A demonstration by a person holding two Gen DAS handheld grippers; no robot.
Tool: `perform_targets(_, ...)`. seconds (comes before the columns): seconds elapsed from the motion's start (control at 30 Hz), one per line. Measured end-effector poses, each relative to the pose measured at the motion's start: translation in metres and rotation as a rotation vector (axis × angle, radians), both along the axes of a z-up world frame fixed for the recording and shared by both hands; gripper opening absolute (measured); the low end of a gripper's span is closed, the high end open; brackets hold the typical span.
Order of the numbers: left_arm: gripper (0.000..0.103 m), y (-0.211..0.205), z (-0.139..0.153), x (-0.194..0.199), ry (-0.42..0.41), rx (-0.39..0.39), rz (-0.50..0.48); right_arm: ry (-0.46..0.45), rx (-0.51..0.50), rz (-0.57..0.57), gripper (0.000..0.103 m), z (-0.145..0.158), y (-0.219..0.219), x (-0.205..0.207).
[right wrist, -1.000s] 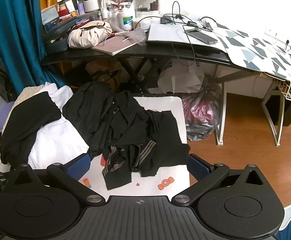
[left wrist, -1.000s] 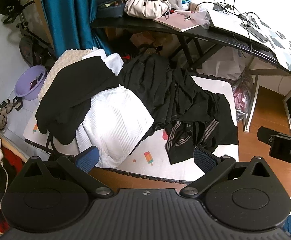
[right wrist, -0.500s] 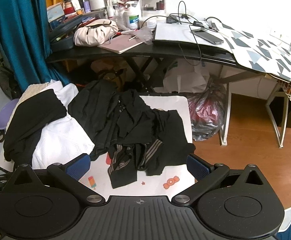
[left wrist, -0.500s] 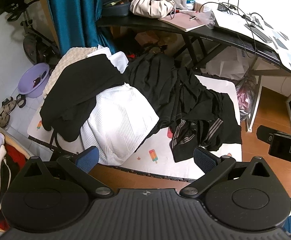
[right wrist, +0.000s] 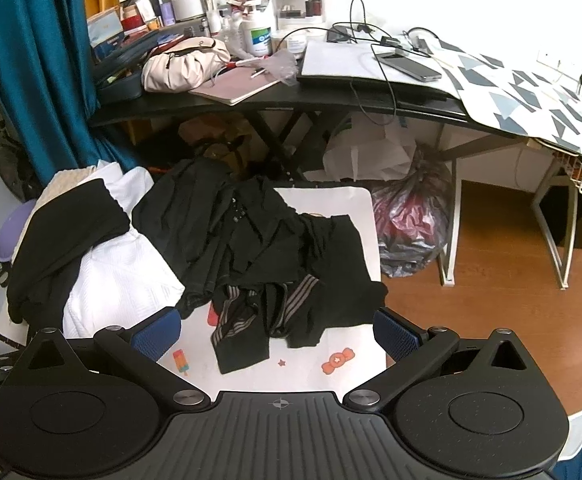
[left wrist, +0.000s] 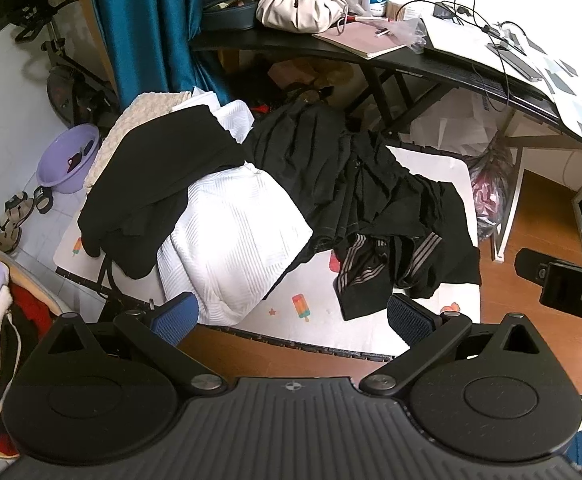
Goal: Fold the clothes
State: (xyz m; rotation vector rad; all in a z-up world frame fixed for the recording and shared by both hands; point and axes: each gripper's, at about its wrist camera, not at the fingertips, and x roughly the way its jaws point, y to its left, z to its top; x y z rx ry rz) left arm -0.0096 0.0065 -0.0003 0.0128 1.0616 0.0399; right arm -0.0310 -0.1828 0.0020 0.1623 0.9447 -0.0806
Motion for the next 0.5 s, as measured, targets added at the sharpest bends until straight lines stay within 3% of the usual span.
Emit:
perform_targets(0.33, 0.103, -0.017, 0.000, -0.002, -0.008, 0.010, 0.009, 0.000, 0.019, 0.001, 0.102, -0.002, -0.020, 0.001)
perform_targets(0.5, 0.103, -0.024, 0.003, -0.002, -0.031, -0.035, 0.020, -0.040, 0.021, 0.031, 0.102, 0.003, -0.030, 0.005)
